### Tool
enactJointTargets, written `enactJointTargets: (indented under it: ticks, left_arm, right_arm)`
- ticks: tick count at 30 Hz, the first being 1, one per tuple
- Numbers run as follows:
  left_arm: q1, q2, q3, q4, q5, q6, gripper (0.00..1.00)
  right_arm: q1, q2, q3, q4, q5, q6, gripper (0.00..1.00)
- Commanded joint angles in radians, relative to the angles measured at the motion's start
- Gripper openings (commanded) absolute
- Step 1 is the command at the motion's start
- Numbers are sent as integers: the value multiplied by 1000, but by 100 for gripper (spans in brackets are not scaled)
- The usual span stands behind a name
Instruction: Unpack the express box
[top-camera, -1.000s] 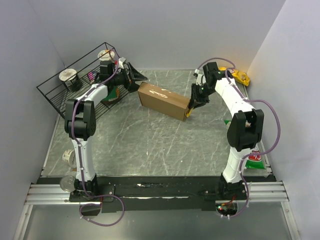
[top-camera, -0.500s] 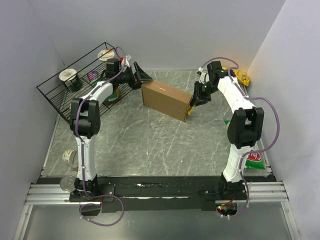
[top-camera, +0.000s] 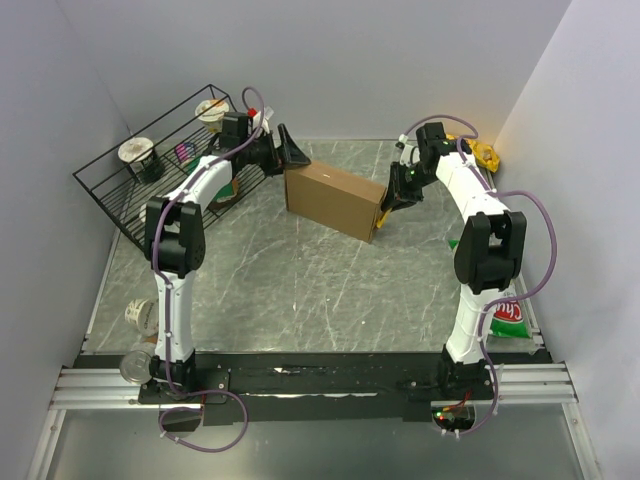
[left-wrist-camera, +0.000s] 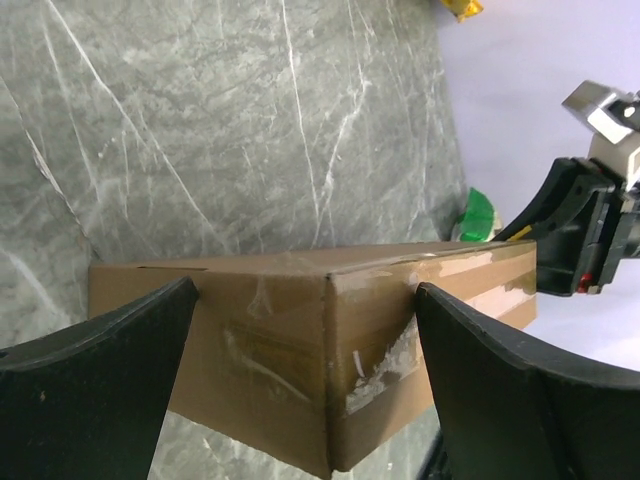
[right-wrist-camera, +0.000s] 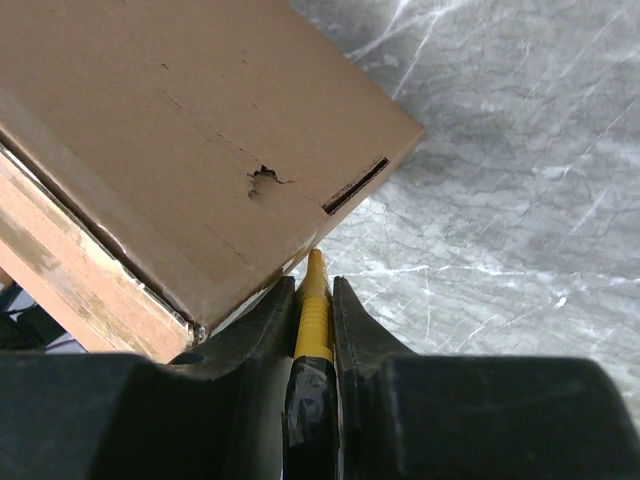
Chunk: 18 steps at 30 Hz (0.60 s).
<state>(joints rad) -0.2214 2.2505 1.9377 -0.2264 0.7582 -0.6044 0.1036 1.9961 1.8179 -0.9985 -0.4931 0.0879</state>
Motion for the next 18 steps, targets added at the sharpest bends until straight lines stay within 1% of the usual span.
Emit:
enactJointTargets:
  ticks: [1,4,6,8,11,18]
  left_arm:
    - [-29,-15,50,-45,12,80,96]
    - [-29,-31,49,-18,33,100,96]
    - [-32,-34,66,-39,1,133,96]
    - [-38,-31,75,-53,-29,198,97]
    - [-38,-23,66,-37,-65,245,96]
    - [-49,21,142,-8,-102,293,96]
  right_arm:
    - [-1,0,60,113,-32,-4,0]
    - [-2,3,61,116,-32,-7,0]
    - [-2,4,60,120,-30,-10,0]
    - [-2,10,64,118,-30,-11,0]
    - [-4,18,70,118,-30,-17,0]
    - [-12,44,86,113,-35,-25,0]
